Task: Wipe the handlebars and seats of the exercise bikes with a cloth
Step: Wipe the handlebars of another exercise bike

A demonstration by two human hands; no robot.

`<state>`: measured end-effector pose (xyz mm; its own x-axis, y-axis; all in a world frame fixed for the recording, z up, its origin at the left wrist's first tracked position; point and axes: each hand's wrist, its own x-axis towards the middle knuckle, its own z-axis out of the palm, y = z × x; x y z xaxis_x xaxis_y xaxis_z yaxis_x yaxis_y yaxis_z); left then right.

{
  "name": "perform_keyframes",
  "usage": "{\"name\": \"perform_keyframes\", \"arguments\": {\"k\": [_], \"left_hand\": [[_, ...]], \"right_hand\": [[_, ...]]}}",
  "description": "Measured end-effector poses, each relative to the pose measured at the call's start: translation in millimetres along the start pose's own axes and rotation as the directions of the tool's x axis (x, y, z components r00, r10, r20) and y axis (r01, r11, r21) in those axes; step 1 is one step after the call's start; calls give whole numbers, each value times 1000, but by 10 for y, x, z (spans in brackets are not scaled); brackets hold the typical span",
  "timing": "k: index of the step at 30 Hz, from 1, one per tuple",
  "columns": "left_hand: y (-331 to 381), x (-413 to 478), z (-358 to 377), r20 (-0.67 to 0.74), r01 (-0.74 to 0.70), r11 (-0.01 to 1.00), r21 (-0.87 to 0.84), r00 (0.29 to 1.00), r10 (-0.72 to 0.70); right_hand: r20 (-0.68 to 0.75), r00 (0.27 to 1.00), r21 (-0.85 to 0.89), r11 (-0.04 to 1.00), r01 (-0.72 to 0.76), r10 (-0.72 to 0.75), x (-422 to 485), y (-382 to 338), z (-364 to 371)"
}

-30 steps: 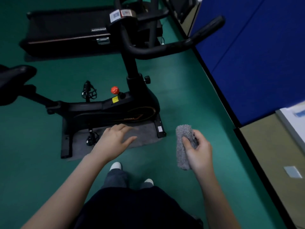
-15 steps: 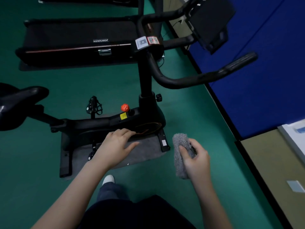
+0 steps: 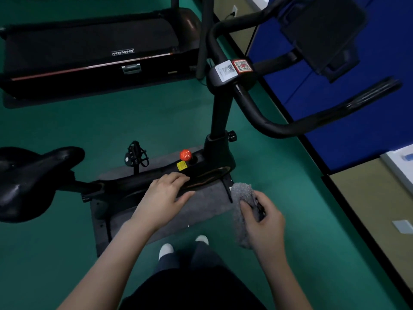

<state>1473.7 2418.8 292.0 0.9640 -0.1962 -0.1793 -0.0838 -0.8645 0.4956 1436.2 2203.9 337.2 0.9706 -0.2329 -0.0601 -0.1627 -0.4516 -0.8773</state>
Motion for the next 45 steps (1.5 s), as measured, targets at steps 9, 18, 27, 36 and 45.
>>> {"name": "perform_keyframes", "arguments": {"k": [9,18,27,36,45], "left_hand": [[117,434,-160,-51,-29,1000,1,998,29],[291,852,-330,-120,-74,997,12,990,75],[326,1229,-528,-198,-220,975,-7,957,214],[190,1791,-981,-415,-482,876,12,795,443],[258,2452,-1122,-436,-709,704,-46,648,624]], "right_hand": [[16,996,49,995,86,-87,460,-181,45],[-16,987,80,984,160,-159,856,-353,12],[-146,981,82,987,138,-125,965,-455,74],[-374,916,-40,989,142,-146,1137,-853,415],[-705,658,-334,942,22,-265,1768,-1238,782]]}}
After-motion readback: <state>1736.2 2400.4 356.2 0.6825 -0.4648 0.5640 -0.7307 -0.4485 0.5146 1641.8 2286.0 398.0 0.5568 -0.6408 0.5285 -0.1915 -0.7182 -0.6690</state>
